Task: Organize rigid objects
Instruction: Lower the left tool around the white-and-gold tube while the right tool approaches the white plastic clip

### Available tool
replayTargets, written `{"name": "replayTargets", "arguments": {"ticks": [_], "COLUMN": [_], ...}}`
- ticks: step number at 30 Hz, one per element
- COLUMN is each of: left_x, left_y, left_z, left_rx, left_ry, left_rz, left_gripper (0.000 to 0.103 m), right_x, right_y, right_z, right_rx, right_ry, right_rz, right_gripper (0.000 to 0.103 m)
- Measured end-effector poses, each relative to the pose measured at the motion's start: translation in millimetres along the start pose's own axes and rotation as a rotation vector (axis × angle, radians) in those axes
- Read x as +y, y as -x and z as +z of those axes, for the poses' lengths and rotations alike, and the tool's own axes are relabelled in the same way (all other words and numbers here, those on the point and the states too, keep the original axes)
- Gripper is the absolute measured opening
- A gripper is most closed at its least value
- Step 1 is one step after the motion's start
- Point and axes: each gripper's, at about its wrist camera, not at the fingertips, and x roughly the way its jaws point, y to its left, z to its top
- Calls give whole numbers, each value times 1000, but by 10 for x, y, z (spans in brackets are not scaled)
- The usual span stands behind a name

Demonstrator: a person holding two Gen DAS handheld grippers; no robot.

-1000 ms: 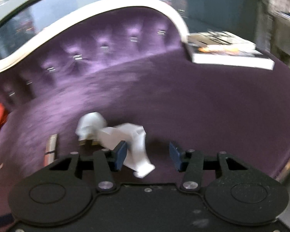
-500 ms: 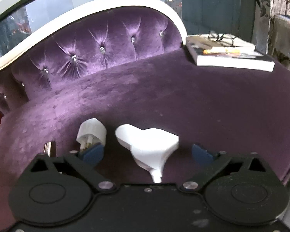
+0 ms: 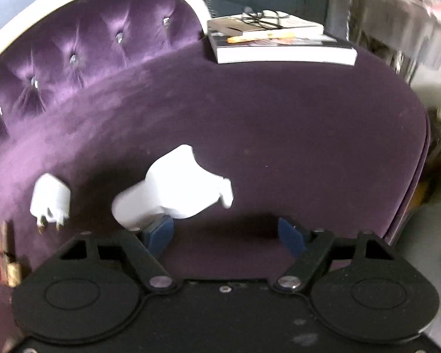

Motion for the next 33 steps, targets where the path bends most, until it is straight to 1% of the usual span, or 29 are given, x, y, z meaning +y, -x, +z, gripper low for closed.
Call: {"name": "replayTargets", "arguments": {"ticks": [1, 2, 3, 5, 7, 9, 11, 13, 15, 17, 22, 26, 29, 31, 33], "left_x": [-8, -14, -16, -22, -22, -7, 19, 51, 95, 166, 317, 488, 565, 615, 624], "left_y": [-2, -3, -3, -5, -10, -7, 0, 1, 10, 23, 70, 109, 143, 190, 214], "left_z": [-2, -5, -5, -9, -9, -12, -2, 9, 13, 21, 7, 10, 24, 30, 42], "left_rx": [0, -1, -1, -1, 0, 2, 6, 11, 19, 31, 45, 68, 73, 65, 59], "left_ry": [-3, -8, -13, -22, -31, -32, -30, -24, -18, -6, 1, 36, 58, 77, 74], "left_rz": [3, 6, 8, 13, 17, 12, 1, -4, -11, -26, -27, -102, -139, -169, -191], "left_gripper": [99, 99, 99, 99, 99, 99, 99, 99, 99, 99, 99, 99, 99, 99, 99], "right_x": [-28, -31, -5, 101, 262, 378, 409, 387, 315, 234, 262, 290, 313, 316, 316], "right_y": [13, 20, 26, 47, 39, 30, 38, -28, -127, -143, -107, -93, -77, -66, -76], "right_z": [17, 23, 31, 31, 47, 66, 51, 71, 119, 131, 82, 44, 12, -2, 7], "right_rx": [-1, -7, -18, -56, -91, -129, -178, -184, -154, -126, -137, -143, -150, -153, -149], "right_ry": [-15, -17, -8, 52, 157, 267, 372, 434, 409, 364, 378, 405, 419, 422, 421], "right_rz": [40, 71, 95, 123, 131, 118, 112, 113, 106, 132, 125, 131, 127, 125, 128], "right_gripper": [84, 92, 95, 103, 102, 102, 102, 102, 102, 102, 102, 102, 102, 102, 102]}}
